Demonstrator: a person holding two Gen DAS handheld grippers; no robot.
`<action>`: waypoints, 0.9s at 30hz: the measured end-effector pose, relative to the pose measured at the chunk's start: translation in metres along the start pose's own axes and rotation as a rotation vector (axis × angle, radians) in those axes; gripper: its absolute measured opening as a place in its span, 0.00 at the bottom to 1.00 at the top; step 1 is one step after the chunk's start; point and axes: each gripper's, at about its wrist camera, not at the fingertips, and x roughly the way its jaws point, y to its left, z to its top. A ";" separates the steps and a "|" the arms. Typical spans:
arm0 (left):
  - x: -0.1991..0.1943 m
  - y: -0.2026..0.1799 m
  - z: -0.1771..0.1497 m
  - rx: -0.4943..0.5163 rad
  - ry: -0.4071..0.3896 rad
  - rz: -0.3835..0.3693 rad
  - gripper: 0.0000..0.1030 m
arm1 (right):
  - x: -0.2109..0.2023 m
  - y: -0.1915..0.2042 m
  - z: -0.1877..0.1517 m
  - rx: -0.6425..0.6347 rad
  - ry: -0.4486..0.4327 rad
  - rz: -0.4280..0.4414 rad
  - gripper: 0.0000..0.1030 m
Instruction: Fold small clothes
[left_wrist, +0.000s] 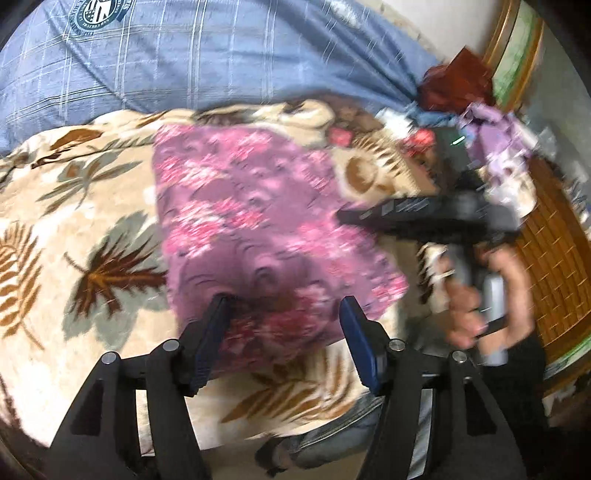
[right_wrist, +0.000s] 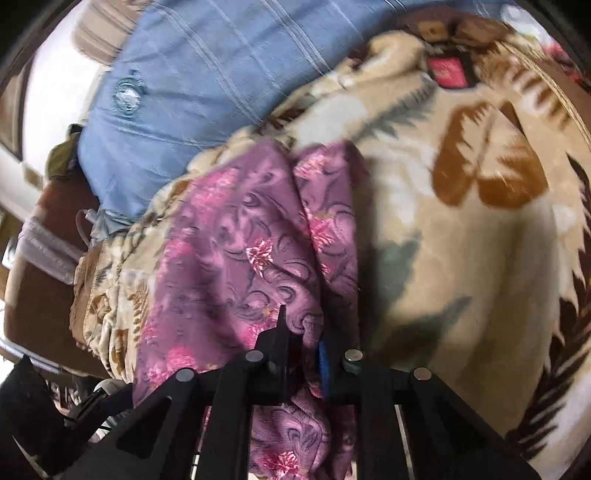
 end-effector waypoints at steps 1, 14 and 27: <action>0.003 -0.002 -0.004 0.033 0.011 0.038 0.60 | -0.006 0.000 -0.002 0.012 -0.017 0.007 0.11; -0.029 0.032 -0.032 0.037 -0.015 0.005 0.66 | -0.052 -0.006 -0.049 0.086 -0.136 0.098 0.62; 0.007 0.015 -0.045 0.207 -0.033 0.144 0.66 | -0.044 -0.003 -0.097 0.105 -0.091 -0.049 0.20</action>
